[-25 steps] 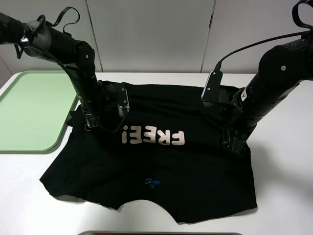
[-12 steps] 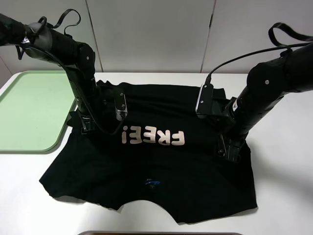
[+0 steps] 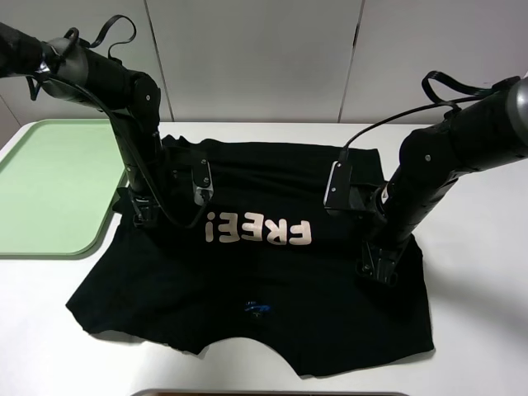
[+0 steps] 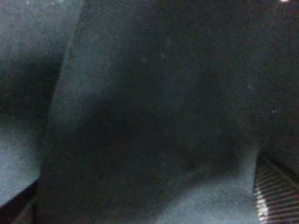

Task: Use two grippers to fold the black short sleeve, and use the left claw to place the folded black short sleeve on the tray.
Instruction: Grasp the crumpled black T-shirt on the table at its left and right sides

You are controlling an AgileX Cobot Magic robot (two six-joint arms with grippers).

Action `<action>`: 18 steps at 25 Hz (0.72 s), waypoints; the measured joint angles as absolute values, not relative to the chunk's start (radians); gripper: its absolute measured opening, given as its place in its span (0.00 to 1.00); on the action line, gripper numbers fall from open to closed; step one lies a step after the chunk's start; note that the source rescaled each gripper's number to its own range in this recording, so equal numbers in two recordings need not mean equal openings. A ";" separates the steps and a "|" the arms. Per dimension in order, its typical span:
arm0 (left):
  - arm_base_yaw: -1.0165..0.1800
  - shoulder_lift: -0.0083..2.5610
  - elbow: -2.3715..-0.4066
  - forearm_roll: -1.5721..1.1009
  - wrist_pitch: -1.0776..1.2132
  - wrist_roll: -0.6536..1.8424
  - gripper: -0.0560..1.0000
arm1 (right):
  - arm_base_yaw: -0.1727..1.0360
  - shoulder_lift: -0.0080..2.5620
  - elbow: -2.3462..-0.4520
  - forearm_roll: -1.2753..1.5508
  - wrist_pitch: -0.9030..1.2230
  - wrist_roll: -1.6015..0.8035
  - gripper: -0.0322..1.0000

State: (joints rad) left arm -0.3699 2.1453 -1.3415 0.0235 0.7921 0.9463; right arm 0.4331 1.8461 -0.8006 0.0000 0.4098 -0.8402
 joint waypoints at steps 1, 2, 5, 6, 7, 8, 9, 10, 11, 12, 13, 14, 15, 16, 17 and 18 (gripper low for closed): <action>-0.370 2.145 -1.342 0.024 0.796 0.946 0.72 | 0.433 1.846 -0.801 0.000 0.408 -0.840 1.00; -0.370 2.145 -1.342 0.024 0.796 0.946 0.70 | 0.433 1.846 -0.801 0.000 0.406 -0.840 0.99; -0.370 2.145 -1.342 0.024 0.804 0.946 0.62 | 0.433 1.846 -0.801 0.000 0.404 -0.840 0.92; -0.370 2.145 -1.342 0.024 0.804 0.946 0.60 | 0.433 1.846 -0.801 0.000 0.404 -0.839 0.89; -0.370 2.145 -1.342 0.024 0.807 0.947 0.57 | 0.433 1.846 -0.801 0.000 0.404 -0.839 0.86; -0.370 2.145 -1.342 0.024 0.808 0.947 0.54 | 0.433 1.846 -0.801 0.000 0.404 -0.839 0.83; -0.370 2.145 -1.342 0.024 0.811 0.947 0.51 | 0.433 1.846 -0.801 0.000 0.404 -0.839 0.80; -0.370 2.145 -1.342 0.024 0.811 0.947 0.49 | 0.433 1.846 -0.801 0.000 0.404 -0.839 0.75; -0.370 2.145 -1.342 0.024 0.811 0.947 0.46 | 0.433 1.846 -0.801 0.000 0.404 -0.839 0.70; -0.370 2.145 -1.342 0.024 0.811 0.947 0.43 | 0.433 1.846 -0.801 0.000 0.405 -0.839 0.66; -0.370 2.145 -1.342 0.024 0.812 0.947 0.40 | 0.433 1.846 -0.801 0.000 0.407 -0.839 0.58; -0.370 2.145 -1.342 0.024 0.814 0.946 0.35 | 0.433 1.846 -0.801 0.000 0.410 -0.839 0.52; -0.370 2.145 -1.342 0.024 0.818 0.945 0.30 | 0.433 1.846 -0.801 0.000 0.415 -0.839 0.44; -0.370 2.145 -1.342 0.021 0.822 0.945 0.24 | 0.433 1.846 -0.801 0.000 0.422 -0.839 0.37; -0.370 2.145 -1.342 0.018 0.825 0.945 0.18 | 0.433 1.846 -0.801 0.000 0.427 -0.839 0.28; -0.370 2.145 -1.342 0.015 0.832 0.945 0.12 | 0.433 1.846 -0.801 0.000 0.430 -0.839 0.19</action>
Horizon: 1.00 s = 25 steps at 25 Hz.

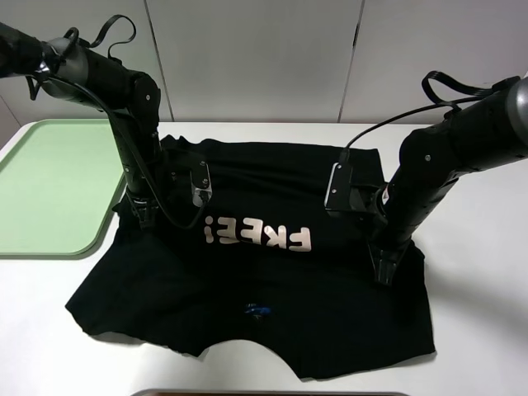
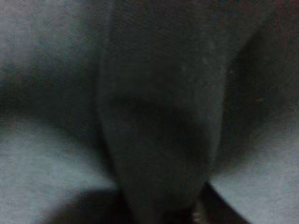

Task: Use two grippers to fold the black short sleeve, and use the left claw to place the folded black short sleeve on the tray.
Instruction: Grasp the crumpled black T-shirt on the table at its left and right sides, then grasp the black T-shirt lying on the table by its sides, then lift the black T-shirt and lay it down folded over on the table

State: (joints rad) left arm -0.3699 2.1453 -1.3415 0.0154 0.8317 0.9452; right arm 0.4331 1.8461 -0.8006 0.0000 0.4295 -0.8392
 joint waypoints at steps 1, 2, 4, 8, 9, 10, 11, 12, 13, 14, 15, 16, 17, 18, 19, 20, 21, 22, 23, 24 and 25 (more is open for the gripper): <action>-0.370 2.145 -1.342 0.014 0.837 0.945 0.08 | 0.433 1.846 -0.801 0.000 0.431 -0.839 0.11; -0.370 2.145 -1.342 0.013 0.842 0.945 0.07 | 0.433 1.846 -0.801 0.000 0.432 -0.839 0.04; -0.370 2.145 -1.342 0.012 0.851 0.945 0.06 | 0.433 1.846 -0.801 0.000 0.433 -0.839 0.03; -0.370 2.145 -1.343 0.011 0.852 0.944 0.06 | 0.433 1.840 -0.801 0.000 0.435 -0.839 0.03; -0.370 2.145 -1.346 0.011 0.857 0.943 0.06 | 0.433 1.828 -0.801 0.000 0.438 -0.839 0.03; -0.370 2.145 -1.353 0.011 0.864 0.935 0.06 | 0.433 1.814 -0.801 0.000 0.442 -0.839 0.03; -0.370 2.145 -1.362 0.011 0.877 0.924 0.06 | 0.433 1.799 -0.801 -0.007 0.448 -0.839 0.03; -0.370 2.145 -1.373 0.011 0.893 0.910 0.06 | 0.433 1.784 -0.801 -0.007 0.453 -0.839 0.03; -0.370 2.145 -1.384 0.011 0.911 0.898 0.06 | 0.433 1.784 -0.801 -0.007 0.453 -0.839 0.03; -0.370 2.145 -1.397 0.011 0.935 0.884 0.06 | 0.433 1.743 -0.800 -0.009 0.463 -0.839 0.03; -0.370 2.145 -1.412 0.011 0.962 0.871 0.06 | 0.433 1.723 -0.800 -0.011 0.471 -0.839 0.03; -0.370 2.145 -1.425 0.011 0.992 0.864 0.06 | 0.433 1.702 -0.800 -0.011 0.482 -0.839 0.03; -0.370 2.144 -1.442 0.010 1.017 0.855 0.06 | 0.433 1.687 -0.800 -0.012 0.492 -0.839 0.03; -0.372 2.142 -1.457 0.010 1.045 0.846 0.06 | 0.433 1.669 -0.800 -0.013 0.501 -0.839 0.03; -0.375 2.134 -1.471 0.010 1.068 0.840 0.06 | 0.433 1.656 -0.800 -0.014 0.511 -0.839 0.03; -0.378 2.124 -1.482 0.010 1.089 0.838 0.06 | 0.433 1.642 -0.800 -0.015 0.521 -0.839 0.03; -0.382 2.111 -1.494 0.010 1.105 0.837 0.06 | 0.433 1.629 -0.800 -0.015 0.531 -0.839 0.03; -0.388 2.091 -1.505 0.011 1.119 0.836 0.06 | 0.433 1.617 -0.800 -0.016 0.541 -0.836 0.03; -0.392 2.069 -1.513 0.012 1.130 0.834 0.06 | 0.433 1.607 -0.800 -0.016 0.552 -0.832 0.03; -0.393 2.046 -1.520 0.012 1.139 0.834 0.06 | 0.433 1.599 -0.800 -0.017 0.560 -0.829 0.03; -0.397 2.026 -1.527 0.012 1.148 0.834 0.06 | 0.433 1.588 -0.800 -0.018 0.568 -0.826 0.03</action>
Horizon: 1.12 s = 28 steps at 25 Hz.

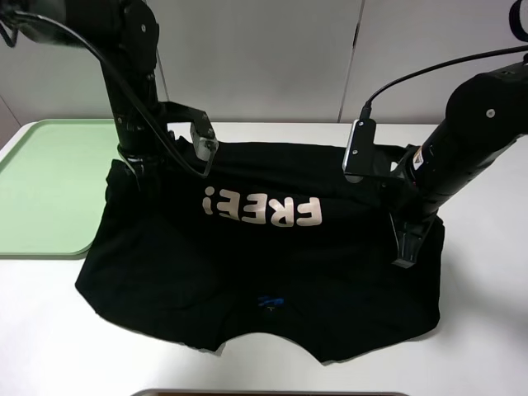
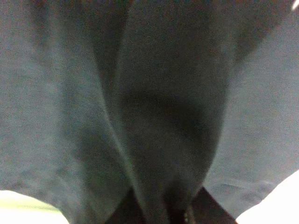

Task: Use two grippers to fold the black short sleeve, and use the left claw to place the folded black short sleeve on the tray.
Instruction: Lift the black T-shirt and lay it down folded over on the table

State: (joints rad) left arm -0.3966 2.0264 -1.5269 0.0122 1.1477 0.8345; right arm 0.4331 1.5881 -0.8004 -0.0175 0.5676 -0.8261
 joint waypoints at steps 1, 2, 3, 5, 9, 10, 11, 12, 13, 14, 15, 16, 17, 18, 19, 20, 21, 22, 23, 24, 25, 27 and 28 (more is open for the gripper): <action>-0.399 2.002 -1.532 0.012 1.154 0.834 0.06 | 0.433 1.577 -0.800 -0.018 0.578 -0.824 0.03; -0.399 1.977 -1.534 0.010 1.157 0.834 0.06 | 0.433 1.565 -0.800 -0.020 0.589 -0.820 0.03; -0.399 1.951 -1.535 0.010 1.157 0.834 0.06 | 0.433 1.549 -0.800 -0.023 0.593 -0.820 0.03; -0.399 1.904 -1.535 0.014 1.157 0.833 0.06 | 0.433 1.518 -0.800 -0.032 0.594 -0.819 0.03; -0.400 1.806 -1.535 0.024 1.158 0.833 0.06 | 0.433 1.450 -0.815 -0.039 0.623 -0.816 0.03; -0.400 1.783 -1.535 0.024 1.158 0.833 0.06 | 0.433 1.437 -0.824 -0.040 0.639 -0.816 0.03; -0.401 1.765 -1.535 0.024 1.159 0.833 0.06 | 0.433 1.427 -0.834 -0.042 0.652 -0.816 0.03; -0.401 1.743 -1.535 0.024 1.159 0.833 0.06 | 0.433 1.417 -0.849 -0.044 0.670 -0.816 0.03; -0.401 1.722 -1.535 0.024 1.159 0.833 0.06 | 0.433 1.406 -0.867 -0.051 0.689 -0.813 0.03; -0.401 1.706 -1.535 0.024 1.160 0.833 0.06 | 0.433 1.397 -0.887 -0.056 0.708 -0.810 0.03; -0.401 1.688 -1.535 0.024 1.160 0.833 0.06 | 0.433 1.391 -0.907 -0.062 0.724 -0.805 0.03; -0.401 1.671 -1.535 0.025 1.160 0.833 0.06 | 0.433 1.387 -0.932 -0.070 0.744 -0.800 0.03; -0.401 1.655 -1.535 0.028 1.160 0.833 0.06 | 0.433 1.384 -0.959 -0.077 0.765 -0.791 0.03; -0.401 1.643 -1.535 0.028 1.160 0.833 0.06 | 0.433 1.383 -0.983 -0.082 0.783 -0.782 0.03; -0.401 1.628 -1.535 0.030 1.160 0.833 0.06 | 0.433 1.381 -1.012 -0.085 0.808 -0.778 0.03; -0.401 1.615 -1.535 0.031 1.160 0.833 0.06 | 0.433 1.381 -1.042 -0.089 0.833 -0.775 0.03; -0.401 1.604 -1.535 0.032 1.159 0.833 0.06 | 0.433 1.380 -1.072 -0.092 0.854 -0.774 0.03; -0.401 1.594 -1.535 0.035 1.159 0.833 0.06 | 0.433 1.380 -1.099 -0.097 0.879 -0.773 0.03; -0.401 1.583 -1.535 0.038 1.159 0.833 0.06 | 0.433 1.380 -1.130 -0.100 0.903 -0.771 0.03; -0.401 1.572 -1.535 0.042 1.159 0.833 0.06 | 0.433 1.380 -1.130 -0.100 0.903 -0.771 0.03; -0.401 1.563 -1.535 0.044 1.159 0.834 0.06 | 0.433 1.380 -1.161 -0.101 0.926 -0.769 0.03; -0.402 1.543 -1.537 0.048 1.159 0.834 0.06 | 0.433 1.380 -1.223 -0.103 0.972 -0.767 0.03; -0.402 1.534 -1.544 0.049 1.159 0.834 0.06 | 0.433 1.380 -1.247 -0.103 0.992 -0.767 0.03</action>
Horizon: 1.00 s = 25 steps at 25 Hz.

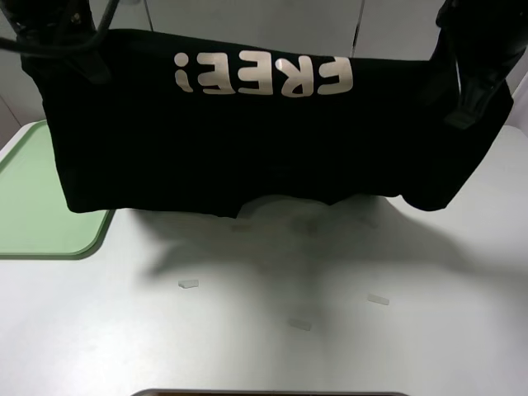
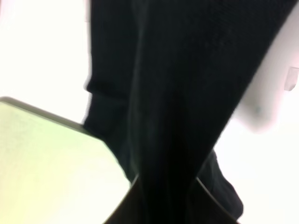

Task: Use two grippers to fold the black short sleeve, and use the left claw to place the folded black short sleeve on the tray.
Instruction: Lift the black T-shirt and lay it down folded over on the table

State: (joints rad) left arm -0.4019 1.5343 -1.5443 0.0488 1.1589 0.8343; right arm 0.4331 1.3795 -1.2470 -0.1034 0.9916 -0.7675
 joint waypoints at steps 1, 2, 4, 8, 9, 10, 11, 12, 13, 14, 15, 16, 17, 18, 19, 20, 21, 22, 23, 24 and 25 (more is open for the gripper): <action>-0.402 1.527 -1.553 0.049 1.159 0.834 0.06 | 0.433 1.380 -1.274 -0.103 1.012 -0.767 0.03; -0.402 1.521 -1.564 0.049 1.160 0.834 0.06 | 0.433 1.380 -1.293 -0.103 1.037 -0.767 0.03; -0.402 1.507 -1.589 0.047 1.160 0.834 0.06 | 0.433 1.378 -1.331 -0.101 1.090 -0.767 0.03; -0.402 1.475 -1.632 0.042 1.160 0.834 0.06 | 0.435 1.373 -1.389 -0.092 1.180 -0.767 0.03; -0.402 1.465 -1.635 0.042 1.160 0.834 0.06 | 0.436 1.369 -1.398 -0.090 1.190 -0.767 0.03; -0.402 1.457 -1.636 0.042 1.161 0.834 0.06 | 0.439 1.362 -1.405 -0.087 1.194 -0.766 0.03; -0.402 1.451 -1.637 0.041 1.161 0.834 0.06 | 0.440 1.352 -1.408 -0.087 1.194 -0.764 0.03; -0.403 1.444 -1.638 0.041 1.161 0.834 0.06 | 0.441 1.340 -1.410 -0.086 1.195 -0.764 0.03; -0.406 1.440 -1.640 0.041 1.162 0.834 0.06 | 0.441 1.329 -1.410 -0.084 1.195 -0.764 0.03; -0.410 1.432 -1.640 0.041 1.164 0.834 0.06 | 0.441 1.317 -1.410 -0.083 1.196 -0.763 0.03; -0.412 1.427 -1.640 0.039 1.164 0.835 0.06 | 0.441 1.301 -1.410 -0.082 1.196 -0.760 0.03; -0.415 1.419 -1.640 0.037 1.164 0.835 0.06 | 0.441 1.289 -1.410 -0.083 1.196 -0.757 0.03; -0.420 1.411 -1.640 0.036 1.164 0.835 0.06 | 0.441 1.276 -1.410 -0.082 1.196 -0.752 0.03; -0.424 1.403 -1.640 0.038 1.164 0.835 0.06 | 0.441 1.247 -1.410 -0.076 1.197 -0.738 0.03; -0.432 1.395 -1.640 0.040 1.164 0.835 0.06 | 0.441 1.233 -1.410 -0.072 1.199 -0.733 0.03; -0.442 1.386 -1.640 0.043 1.165 0.835 0.06 | 0.441 1.221 -1.410 -0.067 1.200 -0.725 0.03; -0.452 1.376 -1.641 0.046 1.165 0.835 0.06 | 0.441 1.204 -1.410 -0.061 1.202 -0.723 0.03; -0.462 1.366 -1.641 0.049 1.165 0.835 0.06 | 0.441 1.190 -1.410 -0.059 1.207 -0.722 0.03; -0.474 1.356 -1.641 0.051 1.165 0.835 0.06 | 0.441 1.177 -1.410 -0.057 1.212 -0.720 0.03; -0.487 1.345 -1.641 0.056 1.165 0.835 0.06 | 0.441 1.161 -1.410 -0.054 1.217 -0.719 0.03; -0.498 1.335 -1.641 0.063 1.165 0.835 0.06 | 0.441 1.144 -1.410 -0.052 1.218 -0.719 0.03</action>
